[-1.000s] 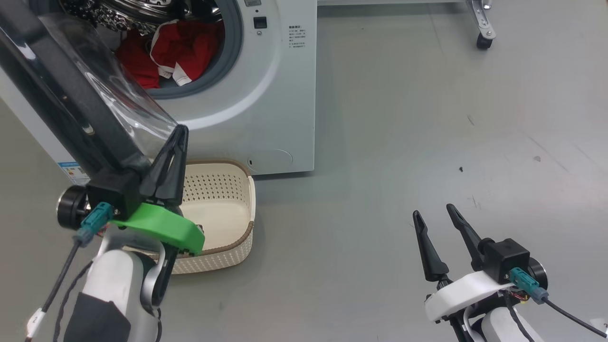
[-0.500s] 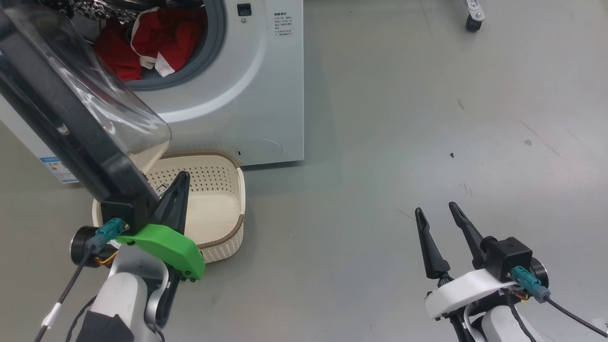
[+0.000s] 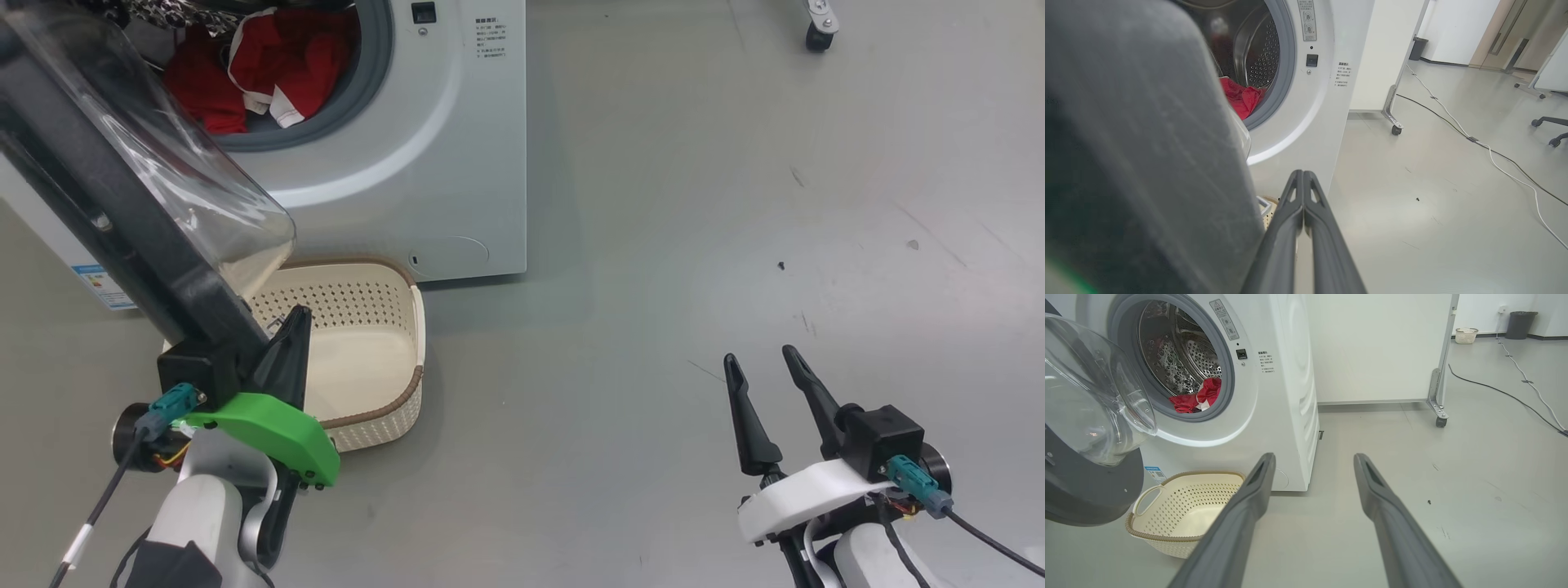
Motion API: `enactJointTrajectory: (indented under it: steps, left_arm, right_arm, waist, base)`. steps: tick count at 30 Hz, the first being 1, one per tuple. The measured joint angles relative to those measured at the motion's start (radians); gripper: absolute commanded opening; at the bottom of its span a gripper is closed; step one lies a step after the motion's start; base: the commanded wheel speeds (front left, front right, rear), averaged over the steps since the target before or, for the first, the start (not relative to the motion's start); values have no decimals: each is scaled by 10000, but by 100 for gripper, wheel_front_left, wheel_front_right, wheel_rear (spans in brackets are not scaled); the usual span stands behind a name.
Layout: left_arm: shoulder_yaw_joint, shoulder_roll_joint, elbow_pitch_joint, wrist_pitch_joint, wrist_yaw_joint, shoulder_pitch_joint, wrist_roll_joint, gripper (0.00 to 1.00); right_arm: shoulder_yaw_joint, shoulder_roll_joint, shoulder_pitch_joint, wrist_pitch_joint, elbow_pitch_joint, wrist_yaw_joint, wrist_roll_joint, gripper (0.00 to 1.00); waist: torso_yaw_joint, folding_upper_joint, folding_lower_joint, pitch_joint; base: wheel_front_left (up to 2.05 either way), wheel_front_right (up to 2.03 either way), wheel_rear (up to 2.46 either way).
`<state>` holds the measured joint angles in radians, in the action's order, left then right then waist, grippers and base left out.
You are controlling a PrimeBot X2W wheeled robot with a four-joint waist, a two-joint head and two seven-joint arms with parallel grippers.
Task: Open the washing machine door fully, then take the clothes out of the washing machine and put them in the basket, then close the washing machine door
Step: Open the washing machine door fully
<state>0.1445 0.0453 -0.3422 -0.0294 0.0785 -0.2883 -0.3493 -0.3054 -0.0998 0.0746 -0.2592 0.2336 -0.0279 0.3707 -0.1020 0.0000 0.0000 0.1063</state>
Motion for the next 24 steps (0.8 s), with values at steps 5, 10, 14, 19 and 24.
enactJointTrajectory:
  steps: [5,10,14,19,24]
  left_arm:
    - [56,-46,-130,-150,2,-12,0,0]
    - [150,-67,-336,-261,2,-24,-12,0]
    - [217,-111,-418,-349,15,-37,-27,0]
    - [265,-178,-516,-439,31,-50,-100,0]
    - [303,-188,-650,-573,31,-114,-104,0]
  right_arm:
    - [94,4,0,0,2,2,-40,100]
    - [153,8,-6,0,19,10,-54,100]
    - [165,10,-13,0,50,92,-77,100]
    - [203,8,-24,0,67,109,-128,100]
    - [242,-15,-30,0,111,178,-150,100]
  waist:
    - [209,0,0,-26]
    - [484,0,0,-68]
    - [757,0,1,-98]
    - [1166,0,0,-121]
    - [1638,0,0,-123]
  base:
    - [0,0,0]
    - [0,0,0]
    - [0,0,0]
    - [0,0,0]
    - [0,0,0]
